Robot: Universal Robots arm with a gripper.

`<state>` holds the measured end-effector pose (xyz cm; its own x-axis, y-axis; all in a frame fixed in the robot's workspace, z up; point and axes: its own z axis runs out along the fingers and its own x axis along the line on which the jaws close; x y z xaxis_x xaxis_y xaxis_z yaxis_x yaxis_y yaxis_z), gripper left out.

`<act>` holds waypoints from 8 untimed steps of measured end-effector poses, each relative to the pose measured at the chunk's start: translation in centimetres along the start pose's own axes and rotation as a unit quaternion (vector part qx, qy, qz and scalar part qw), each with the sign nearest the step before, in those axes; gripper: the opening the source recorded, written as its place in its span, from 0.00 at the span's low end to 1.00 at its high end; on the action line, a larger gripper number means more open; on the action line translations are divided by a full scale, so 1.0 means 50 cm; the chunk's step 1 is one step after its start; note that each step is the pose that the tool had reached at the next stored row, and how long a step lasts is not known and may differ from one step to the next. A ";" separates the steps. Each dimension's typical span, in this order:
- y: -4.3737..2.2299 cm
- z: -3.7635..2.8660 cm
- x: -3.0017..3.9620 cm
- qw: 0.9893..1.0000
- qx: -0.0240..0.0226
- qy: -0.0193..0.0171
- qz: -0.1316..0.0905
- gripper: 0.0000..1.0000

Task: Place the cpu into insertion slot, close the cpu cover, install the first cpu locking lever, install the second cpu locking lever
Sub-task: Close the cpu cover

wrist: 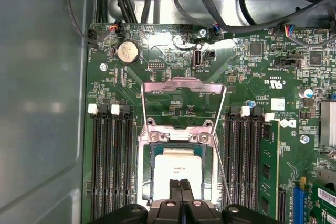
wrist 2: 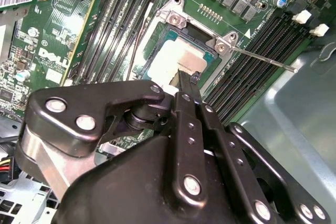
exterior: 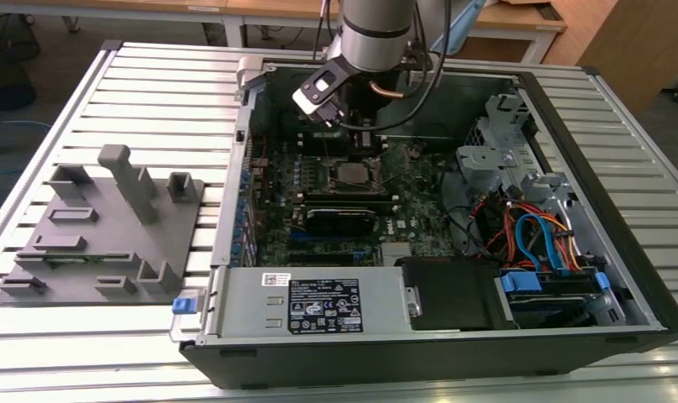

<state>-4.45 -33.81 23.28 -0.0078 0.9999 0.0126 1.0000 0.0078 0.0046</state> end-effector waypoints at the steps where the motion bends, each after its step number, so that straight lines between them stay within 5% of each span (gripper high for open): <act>1: 0.000 -0.001 0.000 1.000 0.000 0.000 0.000 0.10; 8: 0.000 -0.015 0.000 1.000 0.000 0.000 0.000 0.10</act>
<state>-4.45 -33.81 24.04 -0.0079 0.9999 0.0128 1.0000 0.0078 0.0047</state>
